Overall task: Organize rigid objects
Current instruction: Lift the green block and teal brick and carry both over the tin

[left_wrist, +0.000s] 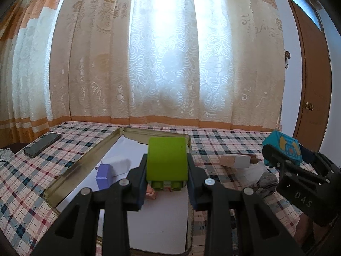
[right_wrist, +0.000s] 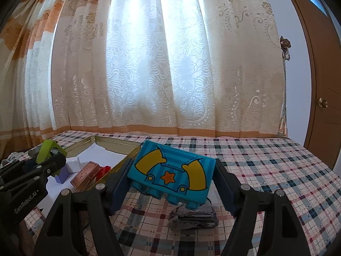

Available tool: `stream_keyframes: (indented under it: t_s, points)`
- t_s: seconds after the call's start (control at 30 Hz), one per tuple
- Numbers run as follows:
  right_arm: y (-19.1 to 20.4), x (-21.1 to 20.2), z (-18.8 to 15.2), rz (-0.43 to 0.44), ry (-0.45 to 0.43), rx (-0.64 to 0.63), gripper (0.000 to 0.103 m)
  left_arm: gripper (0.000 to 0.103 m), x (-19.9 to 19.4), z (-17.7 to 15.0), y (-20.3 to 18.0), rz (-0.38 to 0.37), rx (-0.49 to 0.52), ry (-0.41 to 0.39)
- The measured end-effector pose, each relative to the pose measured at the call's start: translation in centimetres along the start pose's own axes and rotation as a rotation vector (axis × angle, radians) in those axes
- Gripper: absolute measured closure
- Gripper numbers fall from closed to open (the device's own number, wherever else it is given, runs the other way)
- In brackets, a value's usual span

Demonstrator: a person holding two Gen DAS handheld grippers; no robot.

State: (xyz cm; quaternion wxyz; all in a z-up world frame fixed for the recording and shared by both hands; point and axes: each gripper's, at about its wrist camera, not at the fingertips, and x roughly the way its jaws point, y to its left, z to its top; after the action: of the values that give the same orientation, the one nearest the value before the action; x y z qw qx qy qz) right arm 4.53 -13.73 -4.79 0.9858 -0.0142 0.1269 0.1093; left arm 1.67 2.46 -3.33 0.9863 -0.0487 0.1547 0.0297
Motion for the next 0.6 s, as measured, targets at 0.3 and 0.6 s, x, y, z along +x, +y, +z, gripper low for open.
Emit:
stream_keyframes:
  t_s: [0.3, 0.6]
  points:
    - [1.1, 0.1, 0.0, 0.020, -0.002, -0.008, 0.028, 0.072, -0.1, 0.0, 0.9, 0.007, -0.022, 0.001]
    - [2.1, 0.2, 0.0, 0.036, -0.003, -0.014, 0.028, 0.072, -0.2, 0.1, 1.7, 0.015, -0.033, -0.001]
